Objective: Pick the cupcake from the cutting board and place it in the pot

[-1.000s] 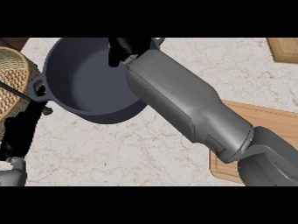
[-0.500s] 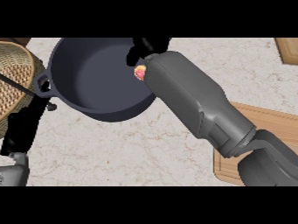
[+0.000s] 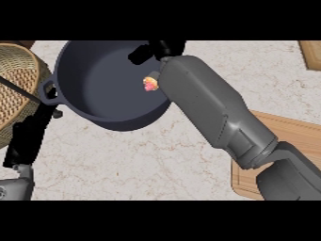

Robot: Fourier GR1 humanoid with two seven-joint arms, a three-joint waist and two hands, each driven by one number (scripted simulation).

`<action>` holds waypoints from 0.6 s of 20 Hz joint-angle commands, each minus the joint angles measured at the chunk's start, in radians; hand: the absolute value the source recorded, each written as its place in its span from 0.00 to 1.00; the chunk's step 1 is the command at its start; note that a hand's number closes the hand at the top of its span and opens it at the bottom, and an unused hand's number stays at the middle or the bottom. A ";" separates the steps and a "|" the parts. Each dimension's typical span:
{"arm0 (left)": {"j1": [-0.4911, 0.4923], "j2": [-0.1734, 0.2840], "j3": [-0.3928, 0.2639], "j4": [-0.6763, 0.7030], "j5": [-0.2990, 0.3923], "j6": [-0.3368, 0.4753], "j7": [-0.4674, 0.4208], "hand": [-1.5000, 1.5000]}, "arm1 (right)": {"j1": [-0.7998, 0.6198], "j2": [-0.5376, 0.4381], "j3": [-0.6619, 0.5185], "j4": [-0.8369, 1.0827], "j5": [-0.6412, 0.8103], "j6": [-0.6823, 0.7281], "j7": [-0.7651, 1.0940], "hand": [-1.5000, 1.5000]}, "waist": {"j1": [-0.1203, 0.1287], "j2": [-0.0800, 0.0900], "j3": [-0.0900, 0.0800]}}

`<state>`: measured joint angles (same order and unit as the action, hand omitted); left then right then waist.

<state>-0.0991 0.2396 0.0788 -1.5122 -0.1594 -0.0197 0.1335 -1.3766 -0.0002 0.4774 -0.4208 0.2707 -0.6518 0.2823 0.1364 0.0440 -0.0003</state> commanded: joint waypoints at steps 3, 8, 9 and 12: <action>-0.017 -0.006 0.014 0.029 0.007 0.007 -0.004 0.50 | 0.009 0.000 -0.121 -0.110 -0.149 -0.159 -0.138 0.00 | -0.012 -0.005 0.000; 0.053 0.018 0.034 -0.006 0.028 -0.023 -0.023 0.50 | 0.029 0.000 -0.169 -0.113 -0.289 -0.047 -0.243 0.00 | -0.039 -0.022 0.000; 0.043 0.017 0.034 -0.026 0.023 -0.014 0.003 0.50 | 0.074 0.000 -0.146 -0.125 -0.324 -0.079 -0.268 0.00 | -0.034 -0.022 0.000; 0.054 0.044 0.075 -0.041 0.053 -0.031 0.029 0.50 | 0.086 0.000 -0.201 -0.113 -0.370 0.005 -0.339 0.00 | -0.075 -0.029 0.000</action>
<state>-0.0577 0.2598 0.1215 -1.5331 -0.1311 -0.0338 0.1483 -1.3228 0.0000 0.3186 -0.5356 -0.0243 -0.7042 0.0307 0.0879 0.0213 -0.0004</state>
